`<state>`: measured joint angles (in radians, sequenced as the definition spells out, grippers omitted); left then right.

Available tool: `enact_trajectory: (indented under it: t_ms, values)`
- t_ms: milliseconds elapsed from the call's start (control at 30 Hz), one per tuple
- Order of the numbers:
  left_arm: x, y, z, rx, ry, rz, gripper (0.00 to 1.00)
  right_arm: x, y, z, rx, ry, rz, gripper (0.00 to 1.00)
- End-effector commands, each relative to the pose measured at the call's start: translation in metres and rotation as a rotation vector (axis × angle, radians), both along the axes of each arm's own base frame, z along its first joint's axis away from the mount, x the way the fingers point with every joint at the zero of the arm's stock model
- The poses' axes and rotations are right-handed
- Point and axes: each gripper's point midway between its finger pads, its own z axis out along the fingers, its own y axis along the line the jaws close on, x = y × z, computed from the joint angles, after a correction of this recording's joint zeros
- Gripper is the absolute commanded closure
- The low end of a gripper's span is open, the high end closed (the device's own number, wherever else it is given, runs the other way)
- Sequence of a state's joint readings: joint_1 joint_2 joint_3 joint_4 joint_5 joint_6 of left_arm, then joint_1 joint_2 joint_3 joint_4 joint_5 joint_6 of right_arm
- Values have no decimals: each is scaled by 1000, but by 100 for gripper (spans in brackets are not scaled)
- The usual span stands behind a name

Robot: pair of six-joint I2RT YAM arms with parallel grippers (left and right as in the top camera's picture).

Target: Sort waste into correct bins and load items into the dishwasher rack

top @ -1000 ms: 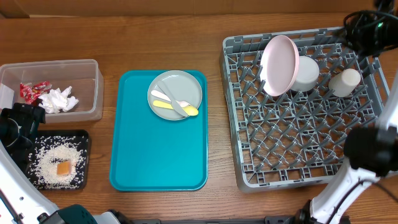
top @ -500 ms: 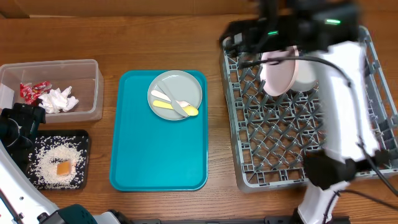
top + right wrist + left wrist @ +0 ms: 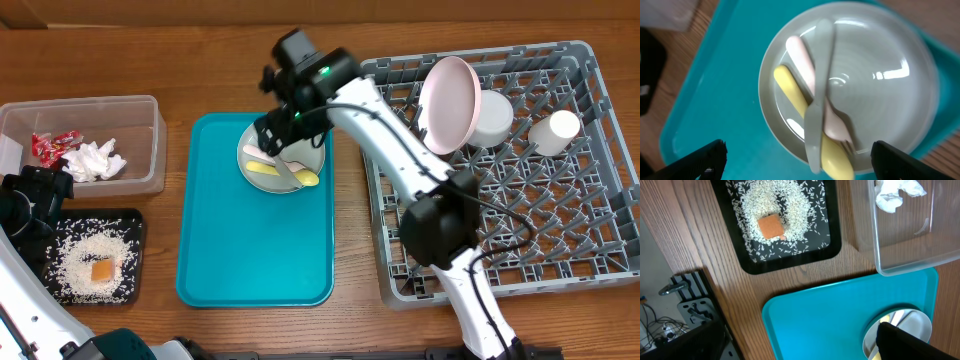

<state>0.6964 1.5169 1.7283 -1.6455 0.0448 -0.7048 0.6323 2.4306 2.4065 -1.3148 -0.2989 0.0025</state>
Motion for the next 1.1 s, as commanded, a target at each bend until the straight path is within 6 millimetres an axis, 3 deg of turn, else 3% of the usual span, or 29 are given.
enact_trajectory:
  t_ms: [0, 167, 400, 467, 733, 1067]
  values:
    - [-2, 2, -2, 2, 11, 19, 0, -1, 2, -33, -81, 0, 14, 5]
    - [-2, 2, -2, 2, 11, 19, 0, -6, 0, -70, -133, 57, 13, 9]
    - [-2, 2, -2, 2, 11, 19, 0, -10, -3, -92, -164, 97, 14, 23]
    - [-2, 2, -2, 2, 11, 19, 0, -10, -3, -94, -166, 99, 14, 24]
    - [-2, 2, -2, 2, 11, 19, 0, -9, -2, -94, -163, 95, 14, 47]
    - [-2, 2, -2, 2, 11, 19, 0, -7, -1, -93, -157, 87, 13, 65]
